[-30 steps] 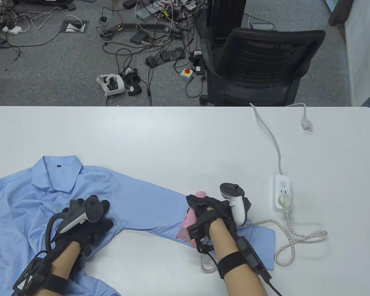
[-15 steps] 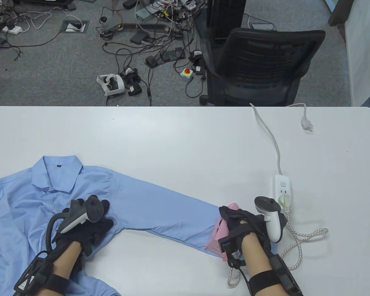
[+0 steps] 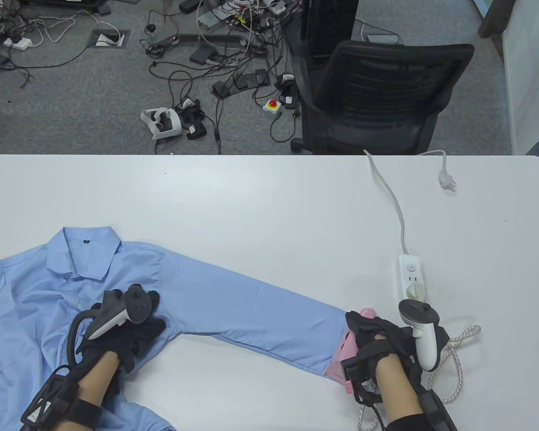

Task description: Iron long-sleeve shirt with electric iron on table

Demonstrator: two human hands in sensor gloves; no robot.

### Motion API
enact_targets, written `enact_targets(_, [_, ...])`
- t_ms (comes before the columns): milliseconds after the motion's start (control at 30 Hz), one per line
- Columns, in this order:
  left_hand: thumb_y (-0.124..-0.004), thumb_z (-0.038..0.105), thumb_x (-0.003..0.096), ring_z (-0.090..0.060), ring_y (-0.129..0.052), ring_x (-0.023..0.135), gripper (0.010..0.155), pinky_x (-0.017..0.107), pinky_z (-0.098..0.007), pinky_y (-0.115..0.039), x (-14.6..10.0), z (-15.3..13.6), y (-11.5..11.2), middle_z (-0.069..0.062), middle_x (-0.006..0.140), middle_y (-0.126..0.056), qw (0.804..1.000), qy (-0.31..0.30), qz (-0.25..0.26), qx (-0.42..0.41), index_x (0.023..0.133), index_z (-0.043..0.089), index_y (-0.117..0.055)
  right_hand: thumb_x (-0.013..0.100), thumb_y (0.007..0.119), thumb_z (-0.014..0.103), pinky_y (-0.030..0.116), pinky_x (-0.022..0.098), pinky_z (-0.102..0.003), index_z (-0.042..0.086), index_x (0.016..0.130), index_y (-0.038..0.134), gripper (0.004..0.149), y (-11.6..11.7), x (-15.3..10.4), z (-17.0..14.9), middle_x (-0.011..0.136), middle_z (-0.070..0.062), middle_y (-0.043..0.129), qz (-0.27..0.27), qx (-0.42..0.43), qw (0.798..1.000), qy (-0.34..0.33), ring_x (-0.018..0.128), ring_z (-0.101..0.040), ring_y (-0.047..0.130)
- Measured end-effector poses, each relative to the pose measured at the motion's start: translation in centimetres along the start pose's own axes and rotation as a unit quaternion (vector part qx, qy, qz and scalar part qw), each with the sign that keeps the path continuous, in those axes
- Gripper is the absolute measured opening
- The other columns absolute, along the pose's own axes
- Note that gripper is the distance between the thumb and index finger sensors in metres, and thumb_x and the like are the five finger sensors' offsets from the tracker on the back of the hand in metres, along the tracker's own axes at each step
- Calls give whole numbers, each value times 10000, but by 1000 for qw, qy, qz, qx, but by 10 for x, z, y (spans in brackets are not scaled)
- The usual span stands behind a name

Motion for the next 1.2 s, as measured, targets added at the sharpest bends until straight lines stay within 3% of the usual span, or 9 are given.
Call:
enact_targets(400, [-562, 716, 495, -366, -168, 1107, 701, 758, -661, -209, 0, -3, 1, 50, 1216, -112, 1000, 4, 5, -3, 1065, 471, -235, 407, 702, 535, 842, 257, -359, 84, 785, 646, 591, -32, -6, -22, 610, -47, 779, -23, -1, 1000, 9, 420, -194, 976])
enact_targets(667, [-555, 711, 500, -377, -152, 1101, 704, 752, -663, -187, 0, -3, 0, 34, 1213, -99, 1000, -3, 1, -11, 1068, 460, -224, 404, 717, 523, 831, 258, -380, 77, 780, 650, 586, -28, -9, -17, 606, -57, 779, -20, 11, 1000, 7, 424, -216, 971])
enact_targets(867, [-555, 715, 500, -380, -158, 1102, 702, 749, -664, -179, 1, -4, 1, 30, 1220, -116, 1000, -8, 6, -25, 1076, 458, -246, 381, 764, 578, 832, 251, -414, 139, 671, 730, 527, -37, -29, 31, 520, -10, 830, -6, 31, 996, -88, 378, -220, 989])
enact_targets(1033, [-551, 697, 506, -368, -254, 1115, 708, 751, -654, -207, -7, -7, 11, -48, 1232, -242, 999, -9, 36, -32, 1091, 401, -283, 339, 869, 532, 735, 468, -534, 238, 635, 783, 426, -51, -58, 86, 568, 29, 874, -74, 1, 977, -200, 600, -302, 924])
enact_targets(1100, [-555, 692, 505, -371, -277, 1115, 710, 751, -652, -217, -14, -8, 18, -59, 1234, -261, 997, -10, 66, -31, 1092, 390, -293, 340, 879, 514, 635, 606, -603, 294, 676, 781, 414, -54, -61, 103, 681, 58, 864, -76, 8, 971, -225, 732, -382, 864])
enact_targets(1200, [-559, 690, 504, -373, -317, 1113, 708, 751, -652, -238, -27, -10, 29, -67, 1233, -295, 992, -24, 115, -43, 1093, 381, -316, 346, 896, 470, 632, 574, -656, 298, 693, 778, 405, -55, -53, 122, 732, 50, 833, -73, 54, 967, -239, 775, -441, 800])
Point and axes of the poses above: the tracker on the back of each hand, its own z axis roughly to the thumb side, its own x axis roughly from the wrist to the fingertips, y = z × x, the point moved 1 cm from there along x, roughly from the wrist to the fingertips
